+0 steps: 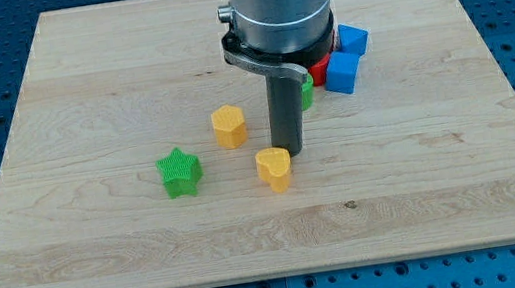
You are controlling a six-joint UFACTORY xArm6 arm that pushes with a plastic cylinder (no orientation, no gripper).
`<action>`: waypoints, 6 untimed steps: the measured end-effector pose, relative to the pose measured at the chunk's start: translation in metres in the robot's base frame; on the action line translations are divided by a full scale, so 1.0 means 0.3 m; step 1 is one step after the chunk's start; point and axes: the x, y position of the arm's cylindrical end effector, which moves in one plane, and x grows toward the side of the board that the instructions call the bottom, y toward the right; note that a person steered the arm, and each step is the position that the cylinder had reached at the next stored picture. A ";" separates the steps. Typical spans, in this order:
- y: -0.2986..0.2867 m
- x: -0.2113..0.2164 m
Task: Slide the green circle to the center
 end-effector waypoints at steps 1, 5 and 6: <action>0.065 -0.058; 0.179 -0.473; 0.161 -0.549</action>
